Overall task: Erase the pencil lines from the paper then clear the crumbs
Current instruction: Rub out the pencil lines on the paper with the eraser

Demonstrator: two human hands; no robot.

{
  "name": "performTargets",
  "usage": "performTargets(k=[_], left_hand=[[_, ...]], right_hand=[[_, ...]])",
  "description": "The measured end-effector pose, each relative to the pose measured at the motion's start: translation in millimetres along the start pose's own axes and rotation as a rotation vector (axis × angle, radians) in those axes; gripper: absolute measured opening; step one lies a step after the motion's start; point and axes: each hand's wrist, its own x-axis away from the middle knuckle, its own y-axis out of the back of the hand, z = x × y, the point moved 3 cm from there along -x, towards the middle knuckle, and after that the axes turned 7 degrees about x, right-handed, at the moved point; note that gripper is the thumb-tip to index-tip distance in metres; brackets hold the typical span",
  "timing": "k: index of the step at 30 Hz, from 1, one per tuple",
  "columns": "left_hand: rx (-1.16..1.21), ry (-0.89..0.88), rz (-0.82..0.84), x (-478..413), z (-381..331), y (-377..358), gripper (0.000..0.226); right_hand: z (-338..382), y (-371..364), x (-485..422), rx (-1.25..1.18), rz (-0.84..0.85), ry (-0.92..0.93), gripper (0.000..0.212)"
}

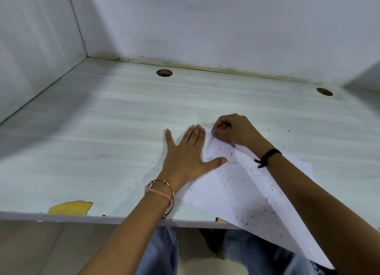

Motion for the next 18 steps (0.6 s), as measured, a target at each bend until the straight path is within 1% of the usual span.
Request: performTargets(k=[4,7,9,11,14,16,18], left_hand=[[0.013,0.003,0.003,1,0,0,0.104],[-0.006,-0.001,0.004,1,-1,1,0.104],[-0.020,-0.004,0.008,0,-1,1,0.104],[-0.020,0.002,0.007,0,-1,2,0.104],[-0.004,0.011,0.014,2,-2,2,0.104],[0.003,0.011,0.026,3,-2,3,0.103],[0.032,0.007,0.021,2,-2,3,0.096]], right_hand=[[-1,6,-9,0.025,0.025,-0.010,0.008],[2,-1,14,-0.054,0.052,0.019,0.005],[3,-9,26,-0.072,0.076,0.069,0.004],[0,-12,20,-0.053,0.046,0.081,0.004],[-12,-2,-3,-0.006,-0.045,0.009,0.012],[-17,3,-9,-0.040,-0.070,-0.002,0.014],[-20,5,-2,-0.128,-0.085,0.000,0.012]])
